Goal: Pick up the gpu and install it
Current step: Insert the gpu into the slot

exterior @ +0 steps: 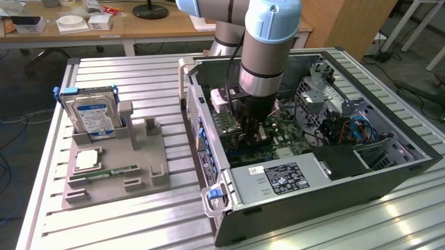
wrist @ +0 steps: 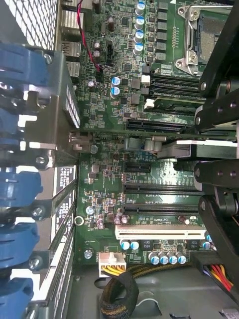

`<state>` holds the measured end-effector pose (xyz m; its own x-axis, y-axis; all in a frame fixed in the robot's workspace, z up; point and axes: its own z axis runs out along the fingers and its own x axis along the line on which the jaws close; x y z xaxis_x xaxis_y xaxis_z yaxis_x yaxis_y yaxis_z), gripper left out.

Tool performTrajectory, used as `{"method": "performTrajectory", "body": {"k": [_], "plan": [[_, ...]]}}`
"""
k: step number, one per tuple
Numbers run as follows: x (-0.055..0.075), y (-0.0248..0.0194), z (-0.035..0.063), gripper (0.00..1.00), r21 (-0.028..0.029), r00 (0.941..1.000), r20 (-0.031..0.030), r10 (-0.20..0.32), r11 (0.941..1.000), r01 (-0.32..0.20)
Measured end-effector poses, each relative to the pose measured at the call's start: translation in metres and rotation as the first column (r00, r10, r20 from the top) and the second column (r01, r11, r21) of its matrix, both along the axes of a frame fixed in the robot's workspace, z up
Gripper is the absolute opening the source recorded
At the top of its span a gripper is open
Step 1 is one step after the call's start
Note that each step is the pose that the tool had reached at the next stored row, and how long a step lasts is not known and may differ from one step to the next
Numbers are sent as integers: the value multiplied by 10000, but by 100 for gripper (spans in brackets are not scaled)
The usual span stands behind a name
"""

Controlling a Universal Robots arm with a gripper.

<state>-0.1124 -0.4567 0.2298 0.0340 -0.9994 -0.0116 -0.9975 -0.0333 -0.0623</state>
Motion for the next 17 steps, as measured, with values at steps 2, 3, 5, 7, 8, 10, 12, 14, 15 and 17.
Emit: {"method": "performTrajectory", "body": {"k": [2, 3, 5, 7, 8, 10, 12, 14, 15, 17], "plan": [[0, 0, 0, 27, -1, 10000, 0, 0, 10000, 0], [0, 0, 0, 27, -1, 10000, 0, 0, 10000, 0], [0, 0, 0, 27, -1, 10000, 0, -1, 10000, 1], [0, 0, 0, 27, -1, 10000, 0, -1, 10000, 1], [0, 0, 0, 27, -1, 10000, 0, -1, 10000, 1], [0, 0, 0, 27, -2, 10000, -1, 0, 10000, 0], [0, 0, 0, 27, -2, 10000, -1, -1, 10000, 1], [0, 0, 0, 27, -2, 10000, -1, 0, 10000, 0], [0, 0, -1, 27, -2, 10000, -1, -1, 10000, 1], [0, 0, -1, 27, -2, 10000, -1, -1, 10000, 1]]}}
